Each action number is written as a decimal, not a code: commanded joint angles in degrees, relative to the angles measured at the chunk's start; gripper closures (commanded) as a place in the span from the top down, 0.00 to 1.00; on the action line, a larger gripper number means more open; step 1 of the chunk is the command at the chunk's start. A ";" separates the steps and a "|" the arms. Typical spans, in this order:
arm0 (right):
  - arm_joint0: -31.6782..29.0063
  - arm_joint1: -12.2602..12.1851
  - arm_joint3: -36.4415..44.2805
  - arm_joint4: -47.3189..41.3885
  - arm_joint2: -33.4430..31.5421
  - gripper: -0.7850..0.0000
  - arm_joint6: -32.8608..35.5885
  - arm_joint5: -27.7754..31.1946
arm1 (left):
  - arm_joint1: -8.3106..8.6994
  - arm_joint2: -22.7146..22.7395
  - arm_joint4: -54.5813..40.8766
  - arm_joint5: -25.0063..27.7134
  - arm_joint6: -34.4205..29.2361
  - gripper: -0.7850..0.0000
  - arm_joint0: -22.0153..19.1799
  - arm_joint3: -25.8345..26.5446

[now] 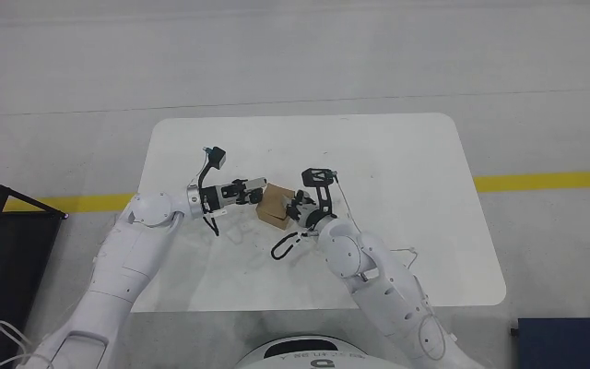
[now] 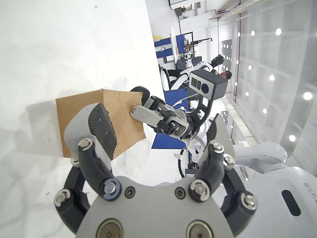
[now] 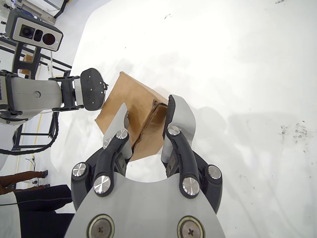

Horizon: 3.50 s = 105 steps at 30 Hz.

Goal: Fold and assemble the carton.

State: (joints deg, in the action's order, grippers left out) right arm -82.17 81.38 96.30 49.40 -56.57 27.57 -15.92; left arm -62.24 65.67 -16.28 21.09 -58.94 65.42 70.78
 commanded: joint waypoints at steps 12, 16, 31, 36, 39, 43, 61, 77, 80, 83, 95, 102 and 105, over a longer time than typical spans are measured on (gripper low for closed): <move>0.66 -0.25 -0.21 1.06 -0.34 0.40 2.26 -0.02 | 0.08 -0.21 0.27 -0.06 0.27 1.00 0.26 0.08; -0.07 -0.40 0.75 0.76 -1.48 0.43 0.75 -0.38 | 0.15 -0.14 0.34 0.01 0.30 1.00 0.42 0.18; -3.24 -1.47 5.99 4.70 -4.10 0.00 -2.46 3.97 | 0.48 2.80 -2.20 1.70 3.67 1.00 0.23 0.71; -4.33 -2.33 7.98 13.45 -2.22 0.00 -3.84 12.17 | 1.13 6.41 -4.27 2.96 5.41 1.00 2.28 0.77; -3.19 -2.09 5.76 14.76 -0.51 0.00 -5.39 12.74 | 1.42 8.30 -5.80 3.46 7.11 1.00 4.42 1.62; 0.02 -1.51 1.11 15.12 0.77 0.00 -8.00 11.98 | 1.75 9.69 -6.60 2.89 7.88 1.00 7.63 4.16; 5.96 -0.02 -5.10 14.47 3.59 0.00 -6.20 9.58 | 2.06 10.65 -4.84 0.64 10.16 1.00 12.20 9.60; -2.01 -1.28 3.63 12.07 -2.61 0.00 -9.58 10.08 | 1.92 9.49 -3.86 -0.34 8.71 1.00 10.72 8.44; -6.27 -1.92 5.78 11.83 -5.79 0.00 -9.85 7.93 | 1.71 8.43 -3.74 -0.68 8.48 1.00 9.85 8.24; -7.46 -2.05 4.59 10.79 -6.63 0.00 -7.33 6.31 | 1.47 7.22 -3.48 -0.80 8.02 1.00 8.88 7.61; -4.96 -1.56 0.63 3.59 -3.18 0.00 -4.43 12.73 | 1.09 5.53 -2.52 -0.61 7.43 1.00 6.34 5.47; -5.49 -1.75 0.97 3.45 -1.54 0.00 -2.14 15.10 | 1.15 5.57 -2.29 -0.42 7.58 1.00 7.40 5.15; -3.93 -1.29 0.29 1.98 1.48 0.00 -2.28 18.03 | 1.14 5.40 -1.97 -0.67 7.61 1.00 7.37 5.16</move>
State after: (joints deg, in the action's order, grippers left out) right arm -86.53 79.97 96.72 52.10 -55.94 25.52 0.97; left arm -61.10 71.11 -18.42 20.51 -51.34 72.85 75.91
